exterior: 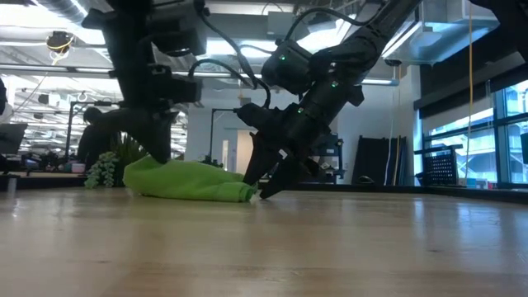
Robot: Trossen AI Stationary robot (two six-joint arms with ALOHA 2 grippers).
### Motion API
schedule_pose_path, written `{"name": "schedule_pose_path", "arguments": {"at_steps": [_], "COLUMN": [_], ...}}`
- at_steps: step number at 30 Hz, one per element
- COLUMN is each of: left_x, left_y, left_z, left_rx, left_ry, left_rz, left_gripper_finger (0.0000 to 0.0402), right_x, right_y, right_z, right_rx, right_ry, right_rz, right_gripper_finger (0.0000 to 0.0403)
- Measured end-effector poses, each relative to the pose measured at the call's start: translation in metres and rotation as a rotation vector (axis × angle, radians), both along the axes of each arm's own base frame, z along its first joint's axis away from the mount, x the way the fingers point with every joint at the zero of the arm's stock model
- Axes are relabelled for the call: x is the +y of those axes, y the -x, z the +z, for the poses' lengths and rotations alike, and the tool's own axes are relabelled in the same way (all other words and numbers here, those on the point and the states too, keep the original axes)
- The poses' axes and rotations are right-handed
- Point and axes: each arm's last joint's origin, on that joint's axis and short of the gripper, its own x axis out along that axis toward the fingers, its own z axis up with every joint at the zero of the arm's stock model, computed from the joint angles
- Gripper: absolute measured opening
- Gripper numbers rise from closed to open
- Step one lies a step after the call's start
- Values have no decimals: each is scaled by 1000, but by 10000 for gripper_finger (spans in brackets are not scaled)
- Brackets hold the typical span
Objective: Roll microfiber towels into tight, uniform cylinder then place into a basket
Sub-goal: Roll the green towel
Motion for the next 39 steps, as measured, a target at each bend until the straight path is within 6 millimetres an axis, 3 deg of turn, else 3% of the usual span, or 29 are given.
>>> {"name": "schedule_pose_path", "arguments": {"at_steps": [7, 14, 17, 21, 24, 31, 39], "left_x": [6, 9, 3, -5, -6, 5, 22], "left_y": [1, 2, 2, -1, -5, 2, 15], "left_z": [4, 38, 46, 31, 11, -26, -47], "left_rx": [30, -31, -87, -127, -146, -89, -77], "left_ry": [-50, -55, 22, 175, 173, 150, 156], "left_rz": [9, 47, 4, -113, -173, -120, -34], "left_gripper_finger": [90, 89, 91, 91, 91, 92, 92], "right_x": [0, 0, 0, 0, 0, 1, 1], "right_y": [0, 0, 0, 0, 0, 0, 0], "right_z": [0, 0, 0, 0, 0, 0, 0], "right_rx": [-4, -4, -2, -2, -3, 2, 2], "right_ry": [0, 0, 0, -6, -11, -23, -30], "right_rz": [-1, -1, -1, 3, 6, -2, -6], "right_gripper_finger": [213, 213, 213, 213, 213, 213, 213]}}
